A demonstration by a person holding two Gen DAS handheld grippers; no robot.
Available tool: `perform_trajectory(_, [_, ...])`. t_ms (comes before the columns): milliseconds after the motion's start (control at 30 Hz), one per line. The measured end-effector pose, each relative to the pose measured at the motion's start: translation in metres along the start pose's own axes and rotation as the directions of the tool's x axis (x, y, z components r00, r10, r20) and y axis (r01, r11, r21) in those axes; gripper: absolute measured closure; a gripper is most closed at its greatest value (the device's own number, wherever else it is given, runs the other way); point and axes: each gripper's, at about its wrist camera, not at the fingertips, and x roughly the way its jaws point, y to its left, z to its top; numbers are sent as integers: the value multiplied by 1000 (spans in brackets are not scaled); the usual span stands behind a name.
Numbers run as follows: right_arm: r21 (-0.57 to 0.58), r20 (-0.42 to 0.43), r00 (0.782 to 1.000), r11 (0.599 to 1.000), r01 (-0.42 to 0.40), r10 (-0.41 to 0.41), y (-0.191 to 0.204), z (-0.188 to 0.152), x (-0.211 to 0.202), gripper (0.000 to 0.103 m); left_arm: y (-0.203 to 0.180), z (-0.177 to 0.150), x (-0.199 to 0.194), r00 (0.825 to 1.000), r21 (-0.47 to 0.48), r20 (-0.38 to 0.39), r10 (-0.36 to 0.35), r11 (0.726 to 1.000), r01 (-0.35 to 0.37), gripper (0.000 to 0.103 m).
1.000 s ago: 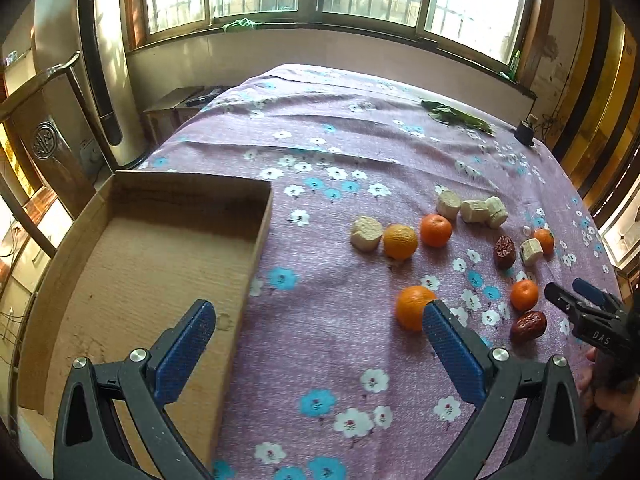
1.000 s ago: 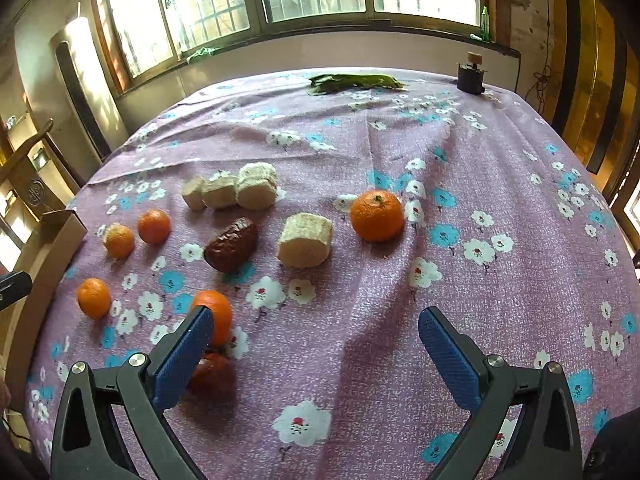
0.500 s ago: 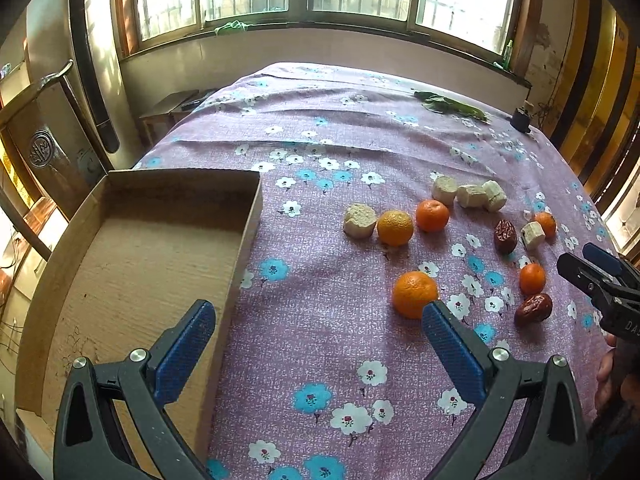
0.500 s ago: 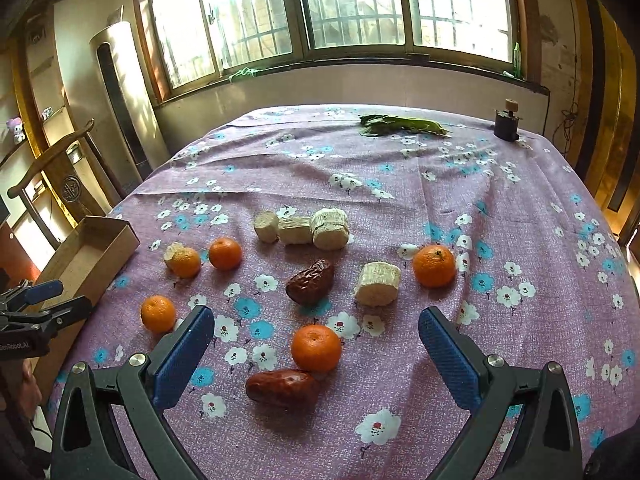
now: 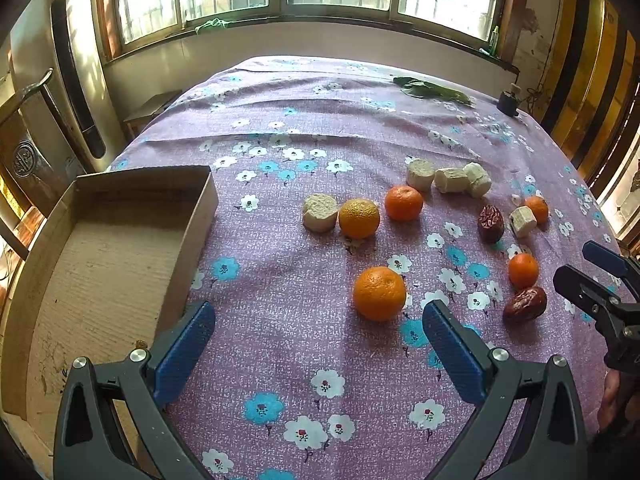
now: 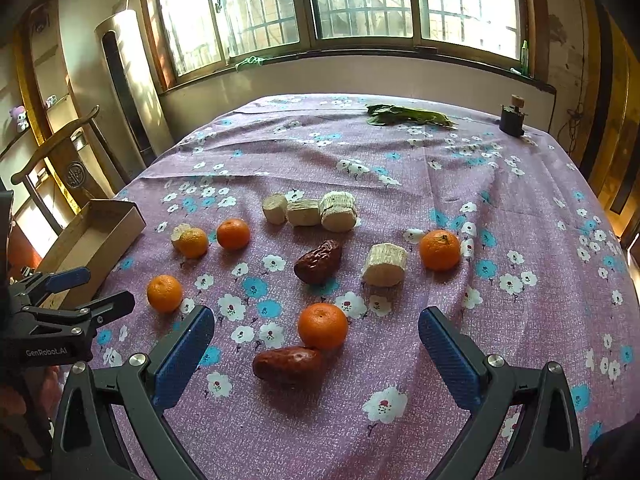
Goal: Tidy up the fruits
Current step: 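Move both tools over the table toward the fruits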
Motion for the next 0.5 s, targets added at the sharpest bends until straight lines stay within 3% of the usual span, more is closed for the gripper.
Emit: perform_trajectory(500, [-4,-18,1000,1000,-15,15,1,-7,6,0,0,3,8,1000,-8,-11,14,1000,-14,0])
